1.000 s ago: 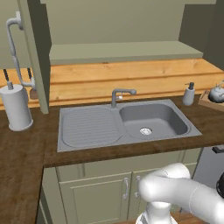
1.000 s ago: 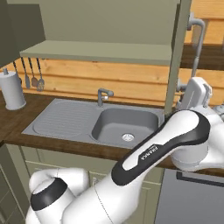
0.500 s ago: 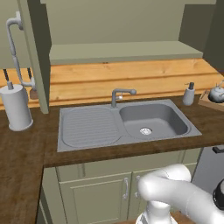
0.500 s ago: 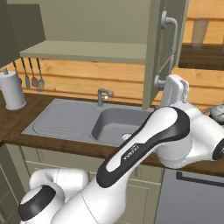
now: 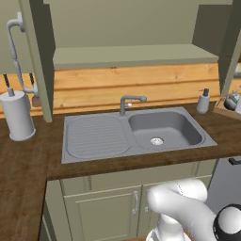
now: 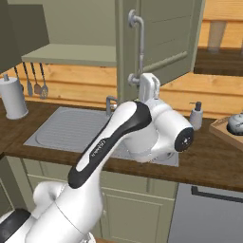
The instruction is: Pick the kettle from the counter and place it on the tray. Then pick the mug from the cabinet and place it on the tray. Then close the cabinet doors.
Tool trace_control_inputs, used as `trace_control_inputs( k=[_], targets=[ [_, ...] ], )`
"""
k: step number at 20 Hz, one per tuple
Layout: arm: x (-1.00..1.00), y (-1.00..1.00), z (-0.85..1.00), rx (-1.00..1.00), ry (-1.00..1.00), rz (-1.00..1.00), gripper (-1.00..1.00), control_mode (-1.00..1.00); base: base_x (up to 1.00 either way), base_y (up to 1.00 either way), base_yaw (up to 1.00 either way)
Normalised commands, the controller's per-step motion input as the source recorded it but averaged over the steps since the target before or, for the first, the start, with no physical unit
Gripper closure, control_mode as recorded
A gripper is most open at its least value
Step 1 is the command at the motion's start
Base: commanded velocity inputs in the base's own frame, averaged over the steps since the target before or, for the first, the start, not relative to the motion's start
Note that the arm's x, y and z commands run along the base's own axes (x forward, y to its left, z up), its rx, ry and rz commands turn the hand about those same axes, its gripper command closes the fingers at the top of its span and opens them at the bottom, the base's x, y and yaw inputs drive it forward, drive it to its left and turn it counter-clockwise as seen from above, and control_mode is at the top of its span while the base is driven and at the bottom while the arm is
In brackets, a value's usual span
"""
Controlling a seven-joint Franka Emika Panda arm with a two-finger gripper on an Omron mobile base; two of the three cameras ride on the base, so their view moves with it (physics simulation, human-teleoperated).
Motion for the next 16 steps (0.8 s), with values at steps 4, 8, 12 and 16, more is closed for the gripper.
trace_control_inputs(
  k=[4, 8, 12, 16],
  targets=[
    [0.74, 0.85, 0.10, 0.00, 0.05, 0.00, -1.00, -1.00, 0.00, 0.00, 0.00],
    [0.82, 0.79, 0.12, 0.00, 0.05, 0.00, -1.00, -1.00, 0.00, 0.00, 0.00],
    [0.89, 0.70, 0.12, 0.00, 0.05, 0.00, -1.00, -1.00, 0.00, 0.00, 0.00],
    [0.92, 0.56, 0.09, 0.00, 0.05, 0.00, -1.00, -1.00, 0.00, 0.00, 0.00]
  ],
)
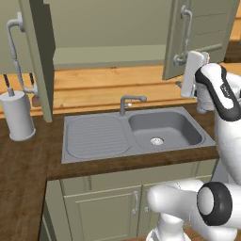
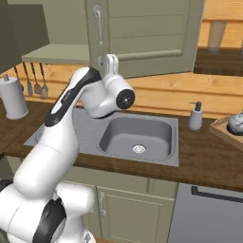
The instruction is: Pick the kettle from the counter and place it on the tray. Then pick the mug from the cabinet and place it on the tray. Then close the cabinet doors.
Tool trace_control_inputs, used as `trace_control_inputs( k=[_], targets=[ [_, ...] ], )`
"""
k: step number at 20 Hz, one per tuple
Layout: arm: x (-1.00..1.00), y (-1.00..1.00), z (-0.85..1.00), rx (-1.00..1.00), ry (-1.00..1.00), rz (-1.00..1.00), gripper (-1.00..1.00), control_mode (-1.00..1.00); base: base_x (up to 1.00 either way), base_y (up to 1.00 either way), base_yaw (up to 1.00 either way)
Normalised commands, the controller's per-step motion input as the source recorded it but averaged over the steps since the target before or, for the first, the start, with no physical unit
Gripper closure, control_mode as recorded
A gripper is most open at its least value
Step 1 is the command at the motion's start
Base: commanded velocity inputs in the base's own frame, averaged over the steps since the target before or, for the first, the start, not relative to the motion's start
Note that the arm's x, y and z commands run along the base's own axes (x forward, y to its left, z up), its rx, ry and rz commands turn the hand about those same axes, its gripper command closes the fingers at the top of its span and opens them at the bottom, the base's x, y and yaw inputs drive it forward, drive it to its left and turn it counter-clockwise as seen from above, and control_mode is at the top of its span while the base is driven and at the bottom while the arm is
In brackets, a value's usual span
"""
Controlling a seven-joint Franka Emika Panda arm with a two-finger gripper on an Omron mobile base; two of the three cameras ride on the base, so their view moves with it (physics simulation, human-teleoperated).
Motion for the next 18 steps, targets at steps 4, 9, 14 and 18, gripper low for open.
trace_control_inputs(
  k=[4, 9, 14, 18],
  targets=[
    [0.95, 0.46, 0.04, 0.01, 0.06, 0.00, -1.00, -1.00, 0.00, 0.00, 0.00],
    [0.92, 0.27, 0.03, 0.02, 0.06, 0.00, -1.00, -1.00, 0.00, 0.00, 0.00],
    [0.85, 0.18, 0.00, 0.02, 0.05, 0.00, -1.00, -1.00, 0.00, 0.00, 0.00],
    [0.75, 0.17, 0.00, 0.01, 0.04, 0.00, -1.00, -1.00, 0.00, 0.00, 0.00]
  ],
)
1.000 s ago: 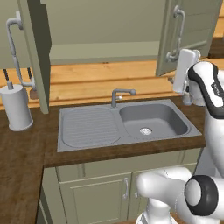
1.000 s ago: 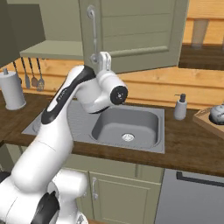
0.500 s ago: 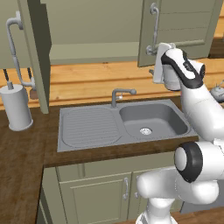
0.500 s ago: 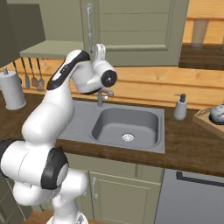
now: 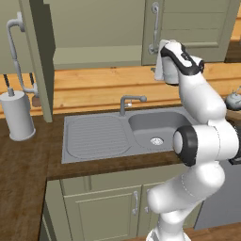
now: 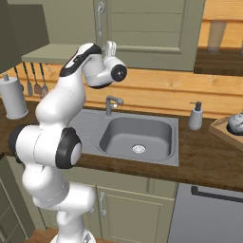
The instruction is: Pick the kettle from the counter and place it on the tray. Then pick the mug from the cabinet and place it on the tray. Then close the cabinet doors.
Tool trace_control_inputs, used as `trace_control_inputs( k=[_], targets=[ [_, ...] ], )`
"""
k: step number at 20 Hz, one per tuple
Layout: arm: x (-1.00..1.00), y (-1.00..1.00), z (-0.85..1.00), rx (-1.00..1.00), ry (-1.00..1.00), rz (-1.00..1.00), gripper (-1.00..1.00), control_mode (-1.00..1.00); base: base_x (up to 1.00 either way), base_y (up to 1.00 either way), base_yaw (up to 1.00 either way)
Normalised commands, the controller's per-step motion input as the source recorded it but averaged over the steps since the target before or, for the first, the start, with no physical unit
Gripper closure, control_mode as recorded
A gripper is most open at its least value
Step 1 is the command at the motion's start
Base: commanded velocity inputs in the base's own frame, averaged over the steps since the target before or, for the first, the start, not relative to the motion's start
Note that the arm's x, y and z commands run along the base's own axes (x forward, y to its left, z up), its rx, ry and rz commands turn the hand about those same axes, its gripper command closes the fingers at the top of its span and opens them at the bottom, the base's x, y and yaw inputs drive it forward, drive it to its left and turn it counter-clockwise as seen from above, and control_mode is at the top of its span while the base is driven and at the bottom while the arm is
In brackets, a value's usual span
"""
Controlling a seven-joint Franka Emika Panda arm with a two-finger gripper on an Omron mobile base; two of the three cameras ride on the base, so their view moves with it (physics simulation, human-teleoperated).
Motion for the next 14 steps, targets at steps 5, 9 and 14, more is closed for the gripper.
trace_control_inputs(
  k=[5, 9, 14],
  targets=[
    [0.77, 0.10, -0.03, 0.01, 0.06, 0.00, -1.00, -1.00, 0.00, 0.00, 0.00],
    [0.47, 0.00, -0.64, 0.00, 0.08, 0.00, -1.00, -1.00, 0.00, 0.00, 0.00],
    [0.08, -0.05, -1.00, 0.00, 0.03, -0.03, -1.00, -1.00, 0.00, 0.00, 0.00]
  ],
)
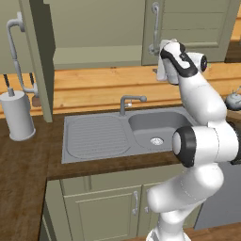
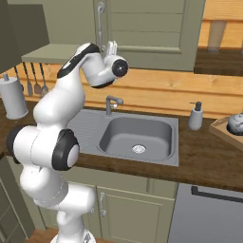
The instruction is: Pick the kettle from the counter and place it on the tray. Then pick the mug from the cabinet and place it on the tray. Then close the cabinet doors.
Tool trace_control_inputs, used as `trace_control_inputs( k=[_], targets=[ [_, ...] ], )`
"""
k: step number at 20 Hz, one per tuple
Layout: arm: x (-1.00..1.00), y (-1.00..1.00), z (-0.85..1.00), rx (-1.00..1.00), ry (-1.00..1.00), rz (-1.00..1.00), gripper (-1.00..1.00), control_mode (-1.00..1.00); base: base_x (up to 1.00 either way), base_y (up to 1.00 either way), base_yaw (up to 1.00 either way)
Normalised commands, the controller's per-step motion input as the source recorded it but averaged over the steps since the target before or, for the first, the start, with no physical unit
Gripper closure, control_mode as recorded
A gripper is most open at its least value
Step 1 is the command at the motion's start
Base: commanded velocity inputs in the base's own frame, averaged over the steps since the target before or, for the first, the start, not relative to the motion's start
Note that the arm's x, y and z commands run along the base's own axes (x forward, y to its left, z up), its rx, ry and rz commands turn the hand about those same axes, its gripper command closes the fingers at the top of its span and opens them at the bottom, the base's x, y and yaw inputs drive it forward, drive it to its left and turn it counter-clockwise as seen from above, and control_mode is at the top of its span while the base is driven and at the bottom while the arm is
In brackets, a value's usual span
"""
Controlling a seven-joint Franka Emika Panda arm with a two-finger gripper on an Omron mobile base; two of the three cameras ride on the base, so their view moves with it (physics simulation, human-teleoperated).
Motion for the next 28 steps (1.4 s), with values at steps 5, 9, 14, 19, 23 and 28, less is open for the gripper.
trace_control_inputs(
  k=[5, 9, 14, 19, 23, 28],
  targets=[
    [-0.04, -0.22, -0.93, 0.03, 0.06, -0.06, -1.00, -1.00, 0.00, 0.00, 0.00],
    [-0.30, -0.14, -0.33, 0.01, 0.02, -0.05, -1.00, -1.00, 0.00, 0.00, 0.00],
    [-0.65, 0.19, 0.23, -0.02, 0.00, 0.00, -1.00, -1.00, 0.00, 0.00, 0.00],
    [-0.35, 0.36, 0.11, -0.07, 0.06, 0.00, -1.00, -1.00, 0.00, 0.00, 0.00],
    [-0.16, 0.07, -0.08, -0.10, 0.00, 0.00, -1.00, -1.00, 0.00, 0.00, 0.00],
    [-0.42, 0.24, 0.03, -0.29, 0.00, 0.00, -1.00, -1.00, 0.00, 0.00, 0.00]
  ],
)
